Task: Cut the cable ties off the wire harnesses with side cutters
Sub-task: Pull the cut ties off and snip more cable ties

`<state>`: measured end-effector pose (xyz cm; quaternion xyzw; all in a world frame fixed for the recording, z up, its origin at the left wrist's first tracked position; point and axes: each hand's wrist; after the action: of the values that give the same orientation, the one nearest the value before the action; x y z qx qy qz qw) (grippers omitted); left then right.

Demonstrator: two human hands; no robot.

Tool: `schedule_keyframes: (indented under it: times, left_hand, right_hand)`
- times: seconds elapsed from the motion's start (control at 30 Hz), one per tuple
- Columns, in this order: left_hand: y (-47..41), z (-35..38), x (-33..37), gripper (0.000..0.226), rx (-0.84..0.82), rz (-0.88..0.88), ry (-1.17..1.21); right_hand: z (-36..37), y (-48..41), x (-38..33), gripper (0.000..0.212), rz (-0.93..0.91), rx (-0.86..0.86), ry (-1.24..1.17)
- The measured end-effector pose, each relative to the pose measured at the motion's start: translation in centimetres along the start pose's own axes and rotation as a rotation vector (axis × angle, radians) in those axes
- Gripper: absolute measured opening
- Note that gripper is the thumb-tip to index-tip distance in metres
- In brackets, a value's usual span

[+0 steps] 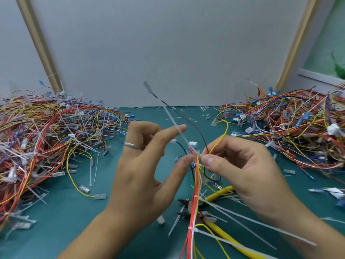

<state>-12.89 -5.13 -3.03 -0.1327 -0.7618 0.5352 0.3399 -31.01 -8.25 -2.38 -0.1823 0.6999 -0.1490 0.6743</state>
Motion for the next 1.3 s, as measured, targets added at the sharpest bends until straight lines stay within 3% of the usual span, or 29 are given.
schedule_keyframes:
  times: [0.07, 0.13, 0.37, 0.47, 0.57, 0.67, 0.73, 0.8, 0.87, 1.0, 1.07, 1.13, 1.2, 1.3]
  left_hand:
    - [-0.2, -0.1, 0.1, 0.019, -0.025, -0.182, 0.187]
    - [-0.1, -0.1, 0.2, 0.02, -0.102, -0.337, 0.341]
    - [1.0, 0.7, 0.7, 0.029, -0.054, -0.489, 0.457]
    - [1.0, 0.9, 0.7, 0.028, -0.076, -0.497, 0.457]
    - [-0.1, 0.3, -0.4, 0.02, -0.25, -0.436, 0.419]
    - [-1.0, -0.2, -2.9, 0.018, -0.142, -0.569, 0.357]
    - [-0.8, 0.4, -4.2, 0.015, -0.124, -0.527, 0.09]
    - [0.1, 1.4, -4.5, 0.018, -0.343, -0.425, -0.183]
    - [0.9, 2.2, -4.2, 0.038, -0.55, -0.487, -0.261]
    - [0.5, 2.9, -4.5, 0.035, -0.7, -0.625, -0.245]
    - [0.4, 3.0, -5.0, 0.034, -0.688, -0.705, -0.204]
    - [0.7, 3.1, -5.4, 0.024, -0.616, -0.743, -0.179]
    - [1.0, 3.2, -5.6, 0.014, -0.554, -0.748, -0.125]
    - [1.0, 3.1, -5.8, 0.012, -0.445, -0.813, 0.052]
  right_hand:
    - [0.1, 0.1, 0.1, 0.005, 0.003, -0.005, 0.0]
    - [0.2, 0.2, 0.2, 0.005, 0.004, -0.01, 0.007]
    - [0.4, 0.4, 0.7, 0.022, -0.019, 0.076, 0.063]
    - [0.4, 0.2, 0.8, 0.024, -0.03, 0.11, 0.08]
    - [-0.4, -0.3, 1.1, 0.016, 0.018, 0.123, 0.025]
    - [-1.1, -1.2, 1.2, 0.018, 0.13, 0.226, -0.11]
    - [-1.0, -1.2, 1.0, 0.019, 0.153, 0.232, -0.157]
    - [-0.4, -0.6, 0.9, 0.013, 0.115, 0.13, -0.14]
    - [0.5, 0.5, 1.0, 0.003, 0.045, -0.023, -0.042]
    - [1.5, 1.9, 1.2, 0.015, -0.146, -0.354, 0.201]
    - [1.3, 1.7, 1.5, 0.025, -0.25, -0.427, 0.271]
    - [0.7, 1.1, 1.7, 0.035, -0.254, -0.338, 0.264]
    - [-0.1, 0.3, 2.1, 0.046, -0.188, -0.144, 0.232]
    - [-0.8, -0.7, 2.7, 0.047, -0.071, 0.094, 0.232]
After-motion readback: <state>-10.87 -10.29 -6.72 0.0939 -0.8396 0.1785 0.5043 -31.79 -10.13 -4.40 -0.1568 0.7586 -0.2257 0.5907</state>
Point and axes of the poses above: each hand's wrist, its own y-axis away from the middle knuckle, its own z-axis out of the palm, x = y × z, and after that the axes turned 15 degrees about x, right-handed
